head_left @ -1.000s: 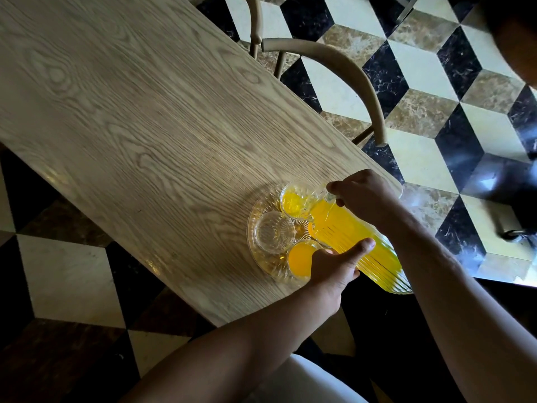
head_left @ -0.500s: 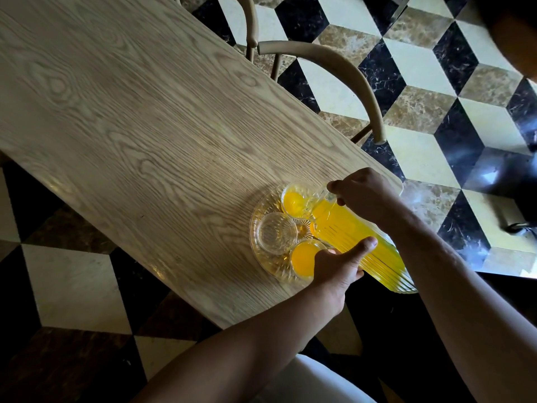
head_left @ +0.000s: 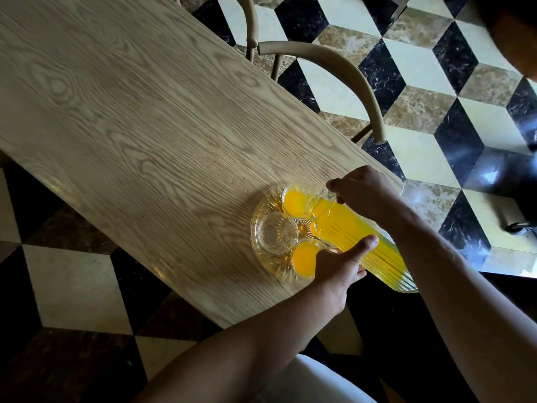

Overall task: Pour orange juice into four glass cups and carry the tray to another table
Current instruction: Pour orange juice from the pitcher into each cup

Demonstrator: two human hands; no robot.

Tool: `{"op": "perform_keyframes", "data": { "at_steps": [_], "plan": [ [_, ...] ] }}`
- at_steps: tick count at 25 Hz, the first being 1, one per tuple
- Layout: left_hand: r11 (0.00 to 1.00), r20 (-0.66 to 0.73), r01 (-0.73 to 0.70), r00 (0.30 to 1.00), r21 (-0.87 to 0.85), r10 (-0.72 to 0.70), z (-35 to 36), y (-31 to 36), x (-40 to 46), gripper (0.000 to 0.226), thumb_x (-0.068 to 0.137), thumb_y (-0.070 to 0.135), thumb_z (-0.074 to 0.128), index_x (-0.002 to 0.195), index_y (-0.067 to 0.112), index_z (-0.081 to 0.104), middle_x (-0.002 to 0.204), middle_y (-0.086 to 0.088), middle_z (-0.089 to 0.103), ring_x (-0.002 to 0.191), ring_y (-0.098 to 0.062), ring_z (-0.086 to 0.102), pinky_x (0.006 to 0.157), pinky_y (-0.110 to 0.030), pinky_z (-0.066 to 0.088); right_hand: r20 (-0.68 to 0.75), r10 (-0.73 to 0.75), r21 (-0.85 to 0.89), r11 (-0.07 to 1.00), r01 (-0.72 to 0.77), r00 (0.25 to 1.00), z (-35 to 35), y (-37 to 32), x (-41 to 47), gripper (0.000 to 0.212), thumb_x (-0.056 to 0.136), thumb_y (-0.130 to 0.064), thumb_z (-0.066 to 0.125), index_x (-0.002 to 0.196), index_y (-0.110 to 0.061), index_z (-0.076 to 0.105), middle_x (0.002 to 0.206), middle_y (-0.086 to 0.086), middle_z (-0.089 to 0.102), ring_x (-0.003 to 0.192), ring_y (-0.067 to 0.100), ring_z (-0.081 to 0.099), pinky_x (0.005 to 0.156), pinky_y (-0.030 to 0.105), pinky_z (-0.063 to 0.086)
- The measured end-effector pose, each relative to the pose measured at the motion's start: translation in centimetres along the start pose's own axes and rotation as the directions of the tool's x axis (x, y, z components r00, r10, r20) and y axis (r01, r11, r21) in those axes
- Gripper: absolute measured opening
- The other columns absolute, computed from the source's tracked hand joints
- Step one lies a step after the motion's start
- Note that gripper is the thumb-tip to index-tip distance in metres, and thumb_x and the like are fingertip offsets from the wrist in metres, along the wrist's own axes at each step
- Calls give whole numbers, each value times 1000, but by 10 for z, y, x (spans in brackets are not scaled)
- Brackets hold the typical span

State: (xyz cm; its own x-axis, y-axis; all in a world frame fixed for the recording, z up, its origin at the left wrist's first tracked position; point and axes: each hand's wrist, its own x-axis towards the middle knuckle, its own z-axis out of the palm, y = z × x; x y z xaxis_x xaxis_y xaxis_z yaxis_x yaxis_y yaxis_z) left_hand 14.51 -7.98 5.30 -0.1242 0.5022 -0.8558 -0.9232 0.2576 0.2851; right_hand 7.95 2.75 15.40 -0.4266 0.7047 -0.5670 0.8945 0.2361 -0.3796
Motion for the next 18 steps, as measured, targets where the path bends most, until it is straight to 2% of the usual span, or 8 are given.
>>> {"op": "perform_keyframes", "data": {
  "at_steps": [6,10,14,18],
  "plan": [
    [1000,11,4,1000,1,-4,2,1,-1,99,12,63,96,84,9,56,80,-8,56,80,-23,64,90,-47,63,-9,-7,-19,1000,7,1000,-1,0,1,43,92,-35,65,84,7,73,64,6,59,61,19,50,55,27,33],
    [1000,4,-6,1000,-2,6,4,2,-3,95,9,64,95,76,13,52,68,-4,53,72,-21,62,87,-46,64,-9,-4,-14,1000,4,1000,-2,1,3,44,92,-35,65,87,7,73,67,7,61,64,19,51,55,28,34],
    [1000,12,1,1000,-7,-1,5,3,-4,98,11,63,95,83,10,55,67,-2,50,66,-17,59,84,-43,65,-14,4,-13,1000,-5,1000,-2,1,2,44,92,-36,65,87,7,73,69,8,60,64,20,51,55,28,33],
    [1000,10,-8,1000,3,8,4,2,-4,94,16,61,96,84,10,55,70,-2,49,68,-16,58,83,-41,65,-19,-7,-10,1000,7,1000,-2,2,1,45,92,-36,65,84,8,71,60,5,55,60,20,48,55,29,33]
  ]
}}
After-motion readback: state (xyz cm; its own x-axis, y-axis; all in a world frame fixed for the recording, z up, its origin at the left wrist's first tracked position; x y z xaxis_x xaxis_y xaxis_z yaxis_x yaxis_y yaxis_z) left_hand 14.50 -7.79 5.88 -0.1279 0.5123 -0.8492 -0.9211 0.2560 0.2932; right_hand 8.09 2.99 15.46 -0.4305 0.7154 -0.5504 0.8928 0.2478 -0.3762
